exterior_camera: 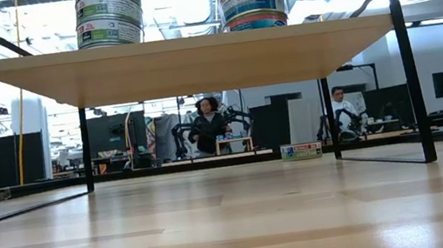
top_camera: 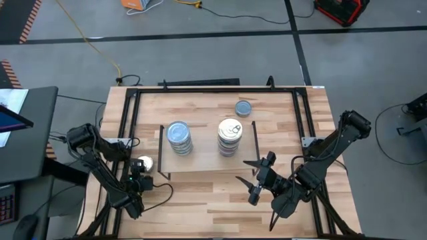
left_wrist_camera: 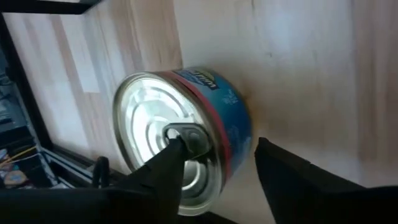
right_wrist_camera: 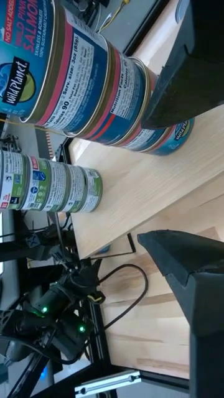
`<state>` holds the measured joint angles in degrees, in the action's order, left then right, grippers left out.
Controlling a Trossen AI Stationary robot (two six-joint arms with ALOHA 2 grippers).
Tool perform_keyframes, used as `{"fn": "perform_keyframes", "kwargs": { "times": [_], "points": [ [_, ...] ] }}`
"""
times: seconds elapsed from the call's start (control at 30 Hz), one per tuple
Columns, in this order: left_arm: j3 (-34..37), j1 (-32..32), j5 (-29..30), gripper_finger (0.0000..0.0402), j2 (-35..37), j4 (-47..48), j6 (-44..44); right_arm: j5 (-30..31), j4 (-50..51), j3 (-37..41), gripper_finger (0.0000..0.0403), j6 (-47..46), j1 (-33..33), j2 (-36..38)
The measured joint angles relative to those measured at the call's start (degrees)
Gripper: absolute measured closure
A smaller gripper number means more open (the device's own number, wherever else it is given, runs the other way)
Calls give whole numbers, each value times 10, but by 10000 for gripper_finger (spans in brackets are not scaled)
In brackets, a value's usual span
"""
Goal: Stack canned seafood by type on shelf
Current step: Stack the blue tuna can on top of the blue tuna can on the shelf
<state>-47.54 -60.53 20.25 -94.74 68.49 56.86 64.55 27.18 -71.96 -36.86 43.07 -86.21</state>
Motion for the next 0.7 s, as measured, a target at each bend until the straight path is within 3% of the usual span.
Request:
{"fn": "perform_keyframes", "kwargs": {
  "times": [0.37,0.7],
  "points": [
    [-10,0,-21,385,2,16,17,0,0,0,101,0,0,0],
    [-36,0,-46,401,0,19,24,0,0,0,101,0,0,0]
  ]
}}
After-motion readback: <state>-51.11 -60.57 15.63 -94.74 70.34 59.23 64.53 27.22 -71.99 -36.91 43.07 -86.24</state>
